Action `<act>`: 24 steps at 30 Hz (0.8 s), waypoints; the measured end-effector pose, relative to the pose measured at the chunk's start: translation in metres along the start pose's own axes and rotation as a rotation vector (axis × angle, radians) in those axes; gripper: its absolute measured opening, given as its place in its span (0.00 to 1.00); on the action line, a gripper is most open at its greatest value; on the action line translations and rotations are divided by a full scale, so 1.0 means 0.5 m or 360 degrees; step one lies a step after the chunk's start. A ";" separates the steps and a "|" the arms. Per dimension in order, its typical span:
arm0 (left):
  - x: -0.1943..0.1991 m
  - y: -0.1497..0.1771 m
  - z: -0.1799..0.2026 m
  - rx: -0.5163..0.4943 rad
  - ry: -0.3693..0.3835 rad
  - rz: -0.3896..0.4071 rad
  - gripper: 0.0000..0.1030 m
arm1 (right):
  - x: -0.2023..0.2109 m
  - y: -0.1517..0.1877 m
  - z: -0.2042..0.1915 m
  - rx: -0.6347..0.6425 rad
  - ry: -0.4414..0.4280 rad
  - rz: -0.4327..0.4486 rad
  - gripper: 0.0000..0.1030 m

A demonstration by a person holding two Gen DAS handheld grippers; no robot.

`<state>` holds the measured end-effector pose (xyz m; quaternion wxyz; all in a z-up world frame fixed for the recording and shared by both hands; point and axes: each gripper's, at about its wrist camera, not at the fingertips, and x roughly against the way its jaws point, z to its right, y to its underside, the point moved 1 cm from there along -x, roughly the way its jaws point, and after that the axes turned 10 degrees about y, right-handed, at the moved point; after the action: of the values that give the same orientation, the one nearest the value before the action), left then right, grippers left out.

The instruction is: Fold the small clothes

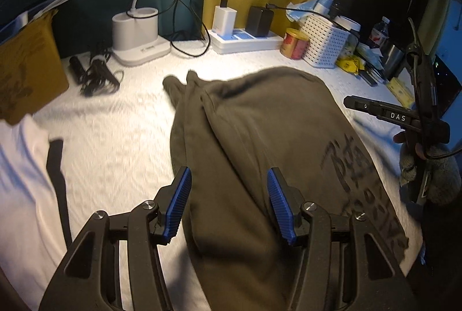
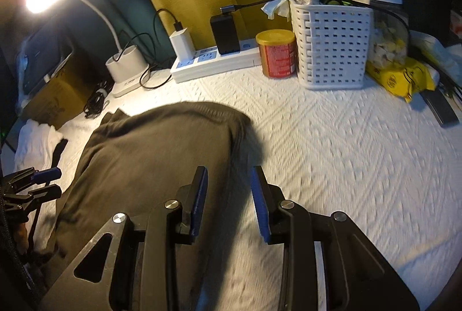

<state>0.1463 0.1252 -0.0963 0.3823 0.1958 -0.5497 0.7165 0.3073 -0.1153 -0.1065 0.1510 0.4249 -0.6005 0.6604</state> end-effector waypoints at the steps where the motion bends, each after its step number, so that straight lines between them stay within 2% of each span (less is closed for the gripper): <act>1: 0.004 0.010 0.005 0.0005 0.0005 -0.0001 0.53 | 0.006 0.010 0.001 -0.0001 0.0000 0.0002 0.32; 6: 0.013 0.058 0.029 0.0012 0.0046 -0.0022 0.53 | 0.035 0.058 -0.002 0.0011 -0.0009 -0.0011 0.34; 7: 0.017 0.069 0.034 0.0017 0.0051 -0.0025 0.53 | 0.041 0.066 -0.004 0.0017 -0.0010 -0.0016 0.46; 9: 0.025 0.089 0.044 0.0027 0.0072 -0.0029 0.53 | 0.053 0.084 -0.008 0.0023 -0.0013 -0.0015 0.60; 14: 0.051 0.137 0.070 0.0010 0.0121 -0.0040 0.53 | 0.085 0.129 -0.013 0.0029 -0.0015 -0.0025 0.60; 18: 0.076 0.168 0.084 -0.0034 0.0135 0.0021 0.51 | 0.105 0.161 -0.012 0.0017 -0.0015 -0.0041 0.60; 24: 0.067 0.205 0.094 -0.0014 0.0174 -0.0077 0.49 | 0.131 0.210 -0.016 -0.0012 -0.0023 -0.0048 0.60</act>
<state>0.0405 0.0818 -0.1231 0.4298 0.1679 -0.5261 0.7143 0.1910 -0.1527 -0.1269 0.1581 0.4382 -0.5974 0.6527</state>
